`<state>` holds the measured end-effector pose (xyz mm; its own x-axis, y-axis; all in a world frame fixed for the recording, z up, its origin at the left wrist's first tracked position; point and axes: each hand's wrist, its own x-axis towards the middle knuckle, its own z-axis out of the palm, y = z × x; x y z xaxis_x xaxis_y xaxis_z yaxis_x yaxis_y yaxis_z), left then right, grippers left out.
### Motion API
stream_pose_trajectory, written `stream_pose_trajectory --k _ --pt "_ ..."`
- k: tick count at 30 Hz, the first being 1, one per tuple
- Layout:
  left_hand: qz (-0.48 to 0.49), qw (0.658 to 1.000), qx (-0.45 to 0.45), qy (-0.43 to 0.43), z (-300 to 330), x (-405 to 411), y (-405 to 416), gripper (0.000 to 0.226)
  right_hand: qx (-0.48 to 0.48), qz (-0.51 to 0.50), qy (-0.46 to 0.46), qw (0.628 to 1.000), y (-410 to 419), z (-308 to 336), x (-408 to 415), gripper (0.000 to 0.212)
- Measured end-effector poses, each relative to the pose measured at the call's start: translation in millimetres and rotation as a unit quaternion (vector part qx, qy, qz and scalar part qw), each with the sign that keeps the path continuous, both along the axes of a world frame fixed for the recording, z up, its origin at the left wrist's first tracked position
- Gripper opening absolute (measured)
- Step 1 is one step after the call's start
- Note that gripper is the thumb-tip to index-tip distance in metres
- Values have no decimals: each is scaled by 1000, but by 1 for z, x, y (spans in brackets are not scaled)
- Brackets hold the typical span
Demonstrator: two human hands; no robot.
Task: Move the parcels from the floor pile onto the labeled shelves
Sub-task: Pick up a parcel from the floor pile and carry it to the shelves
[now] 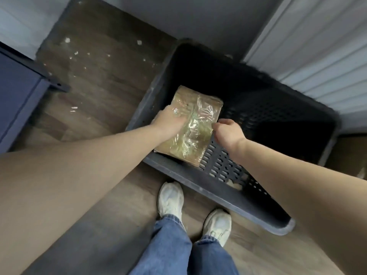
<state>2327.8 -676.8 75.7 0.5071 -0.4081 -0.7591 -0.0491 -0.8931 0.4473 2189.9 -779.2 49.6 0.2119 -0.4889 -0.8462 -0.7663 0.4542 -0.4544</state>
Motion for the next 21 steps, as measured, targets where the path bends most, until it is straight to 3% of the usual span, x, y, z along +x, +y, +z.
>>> stream_pose_trajectory --k 3,7,12,17,21 --pt "5 999 44 -3 -41 7 1 73 8 -4 26 1000 3 -36 2 65" --pt "61 995 46 56 -75 13 5 90 87 -29 0 996 5 -65 -1 92" --pt "99 990 49 88 -94 18 1 85 157 -41 -4 987 9 -89 6 139" --pt "98 989 48 102 -83 12 -3 74 149 -68 7 987 3 -83 -2 119" --pt "94 986 56 123 -64 5 -10 77 157 -79 14 984 -11 -63 -11 97"
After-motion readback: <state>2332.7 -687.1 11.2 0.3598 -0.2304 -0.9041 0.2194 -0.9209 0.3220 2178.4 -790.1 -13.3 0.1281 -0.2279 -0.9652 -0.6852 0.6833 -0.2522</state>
